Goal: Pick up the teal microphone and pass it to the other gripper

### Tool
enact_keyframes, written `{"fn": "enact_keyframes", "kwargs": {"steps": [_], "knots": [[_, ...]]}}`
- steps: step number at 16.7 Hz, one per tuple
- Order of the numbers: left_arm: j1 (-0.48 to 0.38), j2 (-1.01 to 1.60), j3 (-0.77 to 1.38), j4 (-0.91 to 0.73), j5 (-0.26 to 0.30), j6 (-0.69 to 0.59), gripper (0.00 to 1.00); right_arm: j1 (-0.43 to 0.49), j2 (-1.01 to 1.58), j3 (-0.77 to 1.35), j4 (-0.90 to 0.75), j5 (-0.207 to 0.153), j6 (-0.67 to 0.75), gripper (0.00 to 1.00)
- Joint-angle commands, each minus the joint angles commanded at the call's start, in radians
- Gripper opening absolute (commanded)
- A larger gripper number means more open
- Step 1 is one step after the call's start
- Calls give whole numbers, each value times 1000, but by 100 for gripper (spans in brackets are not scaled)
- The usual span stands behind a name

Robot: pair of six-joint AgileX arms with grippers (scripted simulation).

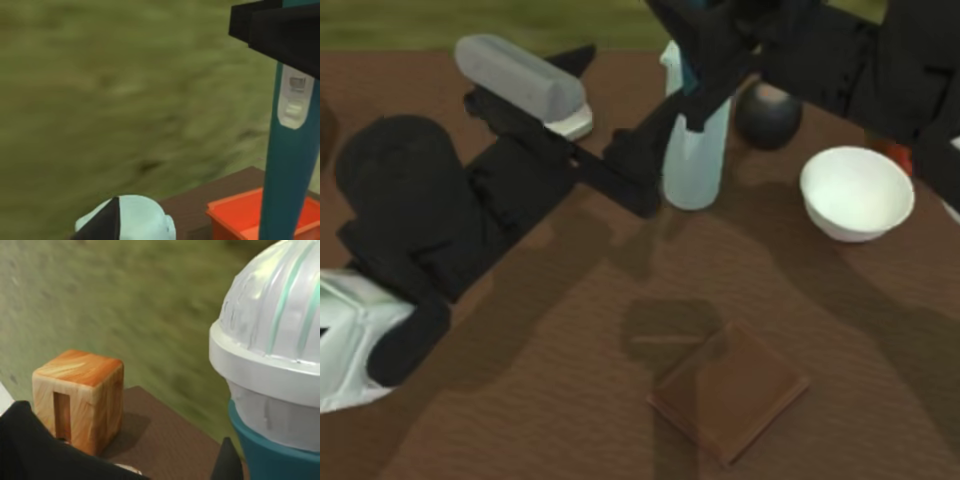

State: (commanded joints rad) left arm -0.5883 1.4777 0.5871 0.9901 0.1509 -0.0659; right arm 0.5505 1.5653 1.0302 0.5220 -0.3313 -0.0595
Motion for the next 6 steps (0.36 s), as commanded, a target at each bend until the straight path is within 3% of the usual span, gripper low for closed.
{"fn": "enact_keyframes", "kwargs": {"steps": [3,6], "knots": [[25,-116,-115,0,15,-3,100,-45,-42,-39,2,-55,-3,0],[33,-150,-149,2,21,-4,100,-65,-57,-55,1,-73,-5,0]]}}
